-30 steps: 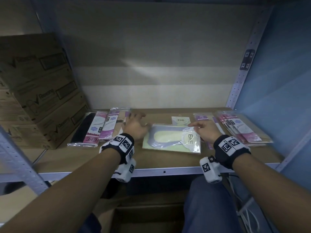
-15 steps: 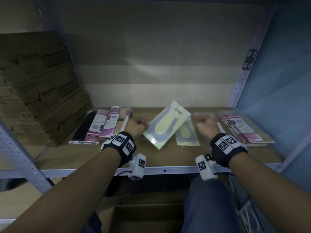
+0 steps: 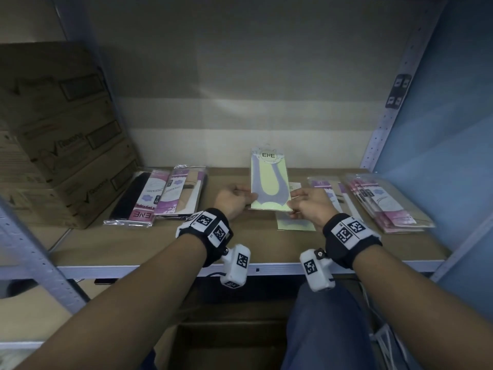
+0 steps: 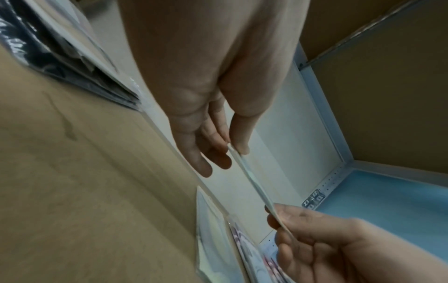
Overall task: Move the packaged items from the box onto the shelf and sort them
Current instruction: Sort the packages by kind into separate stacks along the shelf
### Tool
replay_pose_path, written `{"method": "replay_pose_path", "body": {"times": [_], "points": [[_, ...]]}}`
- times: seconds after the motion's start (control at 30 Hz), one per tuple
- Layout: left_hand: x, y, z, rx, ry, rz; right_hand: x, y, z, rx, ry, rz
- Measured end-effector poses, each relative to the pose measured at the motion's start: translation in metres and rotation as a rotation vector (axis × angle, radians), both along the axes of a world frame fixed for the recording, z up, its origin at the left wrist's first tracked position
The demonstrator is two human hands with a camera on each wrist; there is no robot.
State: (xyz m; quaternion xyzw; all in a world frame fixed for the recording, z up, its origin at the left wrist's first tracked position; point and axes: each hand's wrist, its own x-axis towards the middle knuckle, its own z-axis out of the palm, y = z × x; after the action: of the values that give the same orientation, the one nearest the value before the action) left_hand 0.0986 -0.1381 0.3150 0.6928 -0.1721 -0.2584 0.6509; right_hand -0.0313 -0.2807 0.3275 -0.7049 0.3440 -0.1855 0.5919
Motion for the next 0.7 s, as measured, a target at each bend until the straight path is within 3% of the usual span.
{"method": "replay_pose_path", "body": {"times": [0.2,0.37,0.5,0.7], "points": [[-0.015,-0.020,0.003,0.124,-0.175,-0.152,-0.005,-0.022,-0.007,-0.160,0.095,-0.100],[-0.024,-0.041,-0.009,0.335,-0.443,-0.183,-0.013,-0.033,-0.018,-0.429,0.292,-0.148],[-0.034,-0.050,-0.019,0.484,-0.641,-0.248,-0.020,-0.035,-0.025,-0.497,0.345,-0.114],[-0.040,-0.058,-0.035,0.600,-0.718,-0.306,-0.024,-0.034,-0.034,-0.591,0.475,-0.046]]}}
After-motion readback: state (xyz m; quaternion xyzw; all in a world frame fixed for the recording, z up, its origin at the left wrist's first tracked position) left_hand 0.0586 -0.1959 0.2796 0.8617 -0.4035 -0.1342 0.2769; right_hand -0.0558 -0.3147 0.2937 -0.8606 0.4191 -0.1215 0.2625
